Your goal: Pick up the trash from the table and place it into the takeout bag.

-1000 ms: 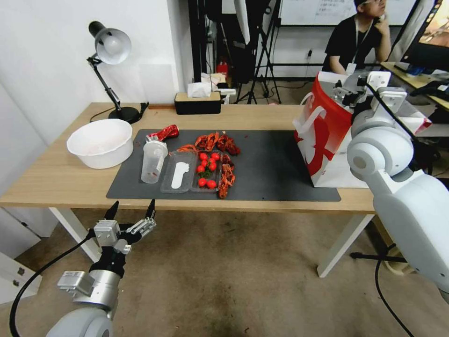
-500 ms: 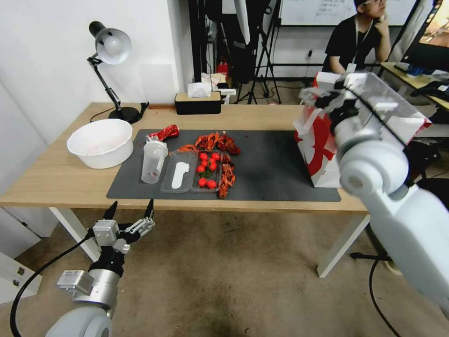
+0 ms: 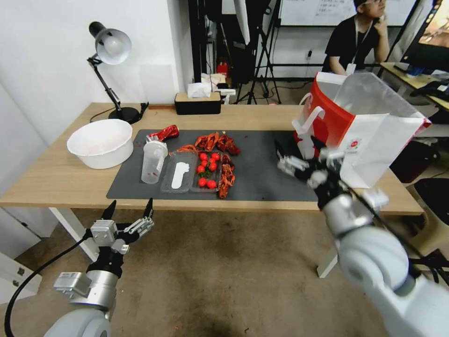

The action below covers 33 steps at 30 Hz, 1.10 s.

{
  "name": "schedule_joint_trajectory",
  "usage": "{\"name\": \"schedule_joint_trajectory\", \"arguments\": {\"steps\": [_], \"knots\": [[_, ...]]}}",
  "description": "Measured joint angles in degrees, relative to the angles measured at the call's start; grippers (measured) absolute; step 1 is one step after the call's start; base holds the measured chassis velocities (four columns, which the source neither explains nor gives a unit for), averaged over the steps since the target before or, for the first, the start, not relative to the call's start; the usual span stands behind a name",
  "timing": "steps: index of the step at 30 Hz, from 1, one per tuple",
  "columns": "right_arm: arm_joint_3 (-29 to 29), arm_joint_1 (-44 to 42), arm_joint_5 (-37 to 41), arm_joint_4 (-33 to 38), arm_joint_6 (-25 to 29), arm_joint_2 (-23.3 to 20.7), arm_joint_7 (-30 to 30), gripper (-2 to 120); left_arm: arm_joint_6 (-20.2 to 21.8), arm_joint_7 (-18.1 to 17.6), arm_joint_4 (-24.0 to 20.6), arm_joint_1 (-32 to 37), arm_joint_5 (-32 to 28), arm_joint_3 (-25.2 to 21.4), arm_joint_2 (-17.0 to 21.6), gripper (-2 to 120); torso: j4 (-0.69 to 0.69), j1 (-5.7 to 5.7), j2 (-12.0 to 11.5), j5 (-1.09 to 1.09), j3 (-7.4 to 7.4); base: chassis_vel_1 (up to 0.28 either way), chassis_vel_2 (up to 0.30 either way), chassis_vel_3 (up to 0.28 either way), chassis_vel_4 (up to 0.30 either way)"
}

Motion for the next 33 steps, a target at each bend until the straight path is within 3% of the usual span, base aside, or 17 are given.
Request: {"name": "schedule_joint_trajectory", "arguments": {"steps": [6,10,16,24,33], "knots": [[-0.1,-6.6,-5.3,-3.1,6.9,4.4,-1.4,100,0.0,-0.1,0.5,-0.7,-0.6,0.0,0.4,100,0.0,0.0,0.0,0.0,0.01,0.0,0.0,0.0,0.0],[-2.1,-10.7,-11.7,-6.6,14.0,8.6,1.2,100,0.2,-0.1,1.7,-1.7,-1.1,0.0,0.9,100,0.01,0.0,0.0,0.01,0.01,0.0,0.0,0.0,0.0],[-2.6,-13.2,-13.3,-8.4,16.6,10.5,1.7,100,0.5,-0.2,2.6,-2.8,-1.7,0.0,1.2,100,0.01,0.01,0.0,0.0,0.01,0.0,0.0,0.0,0.0],[-2.8,-15.4,-14.4,-8.3,16.7,10.8,1.7,100,4.1,-2.9,2.5,-7.9,-2.8,1.3,3.7,100,0.01,0.01,0.0,0.01,0.01,0.0,0.0,0.0,0.0],[-4.2,-14.8,-16.3,-5.7,13.7,10.5,2.2,100,10.5,-10.2,7.2,-19.6,-14.7,5.0,15.9,100,-0.03,0.01,0.0,-0.01,0.02,0.0,0.0,0.0,0.0]]}}
